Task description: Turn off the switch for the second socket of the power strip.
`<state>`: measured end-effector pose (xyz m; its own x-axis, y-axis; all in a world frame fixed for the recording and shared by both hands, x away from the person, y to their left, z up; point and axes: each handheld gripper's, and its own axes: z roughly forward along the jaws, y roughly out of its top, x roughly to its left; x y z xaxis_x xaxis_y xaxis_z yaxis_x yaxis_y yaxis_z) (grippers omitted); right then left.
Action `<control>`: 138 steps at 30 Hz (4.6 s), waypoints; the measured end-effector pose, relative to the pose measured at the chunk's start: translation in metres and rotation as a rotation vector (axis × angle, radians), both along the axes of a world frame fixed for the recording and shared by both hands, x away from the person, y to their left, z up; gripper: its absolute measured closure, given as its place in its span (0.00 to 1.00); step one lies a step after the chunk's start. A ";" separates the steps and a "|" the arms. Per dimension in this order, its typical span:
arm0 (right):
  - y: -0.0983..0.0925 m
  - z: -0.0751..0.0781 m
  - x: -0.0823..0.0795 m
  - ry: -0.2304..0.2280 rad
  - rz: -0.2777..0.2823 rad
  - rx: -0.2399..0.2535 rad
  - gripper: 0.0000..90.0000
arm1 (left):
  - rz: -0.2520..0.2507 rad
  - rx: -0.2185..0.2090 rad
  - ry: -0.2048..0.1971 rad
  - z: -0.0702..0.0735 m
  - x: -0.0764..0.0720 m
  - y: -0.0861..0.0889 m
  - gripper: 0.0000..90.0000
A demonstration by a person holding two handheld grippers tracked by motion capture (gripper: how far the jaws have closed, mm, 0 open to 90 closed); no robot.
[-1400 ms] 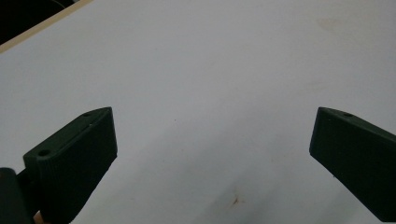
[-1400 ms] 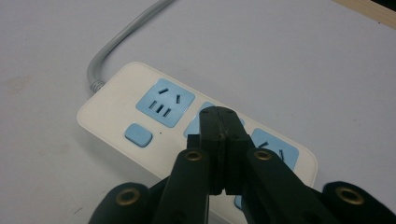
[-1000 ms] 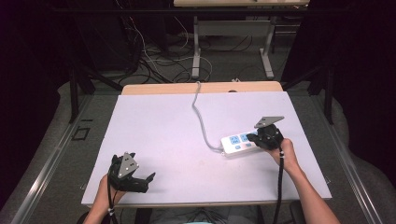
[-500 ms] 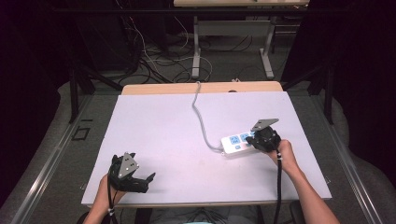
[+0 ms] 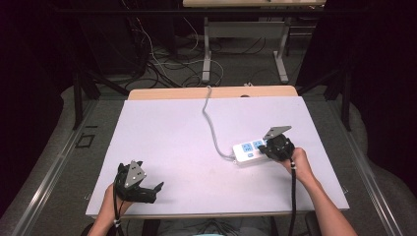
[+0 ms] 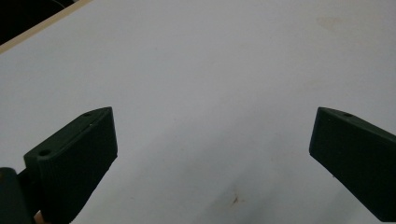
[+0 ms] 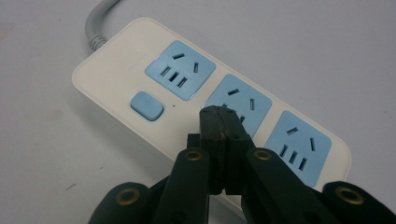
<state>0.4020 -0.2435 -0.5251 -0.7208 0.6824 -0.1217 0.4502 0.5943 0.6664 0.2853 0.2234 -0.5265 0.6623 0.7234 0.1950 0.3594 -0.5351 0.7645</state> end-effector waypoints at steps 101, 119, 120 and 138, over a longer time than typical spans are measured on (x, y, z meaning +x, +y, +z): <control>-0.002 -0.005 -0.004 -0.032 -0.012 0.015 1.00 | 0.000 0.003 -0.013 0.000 0.000 -0.002 0.01; -0.003 -0.006 -0.004 -0.027 -0.009 0.022 1.00 | -0.001 0.003 -0.015 0.000 0.000 -0.002 0.01; -0.003 -0.005 -0.004 -0.021 -0.013 0.024 1.00 | -0.002 0.003 -0.015 0.000 0.000 -0.002 0.01; -0.005 -0.005 -0.003 -0.017 -0.024 0.042 1.00 | -0.008 0.004 -0.008 0.000 0.000 -0.002 0.01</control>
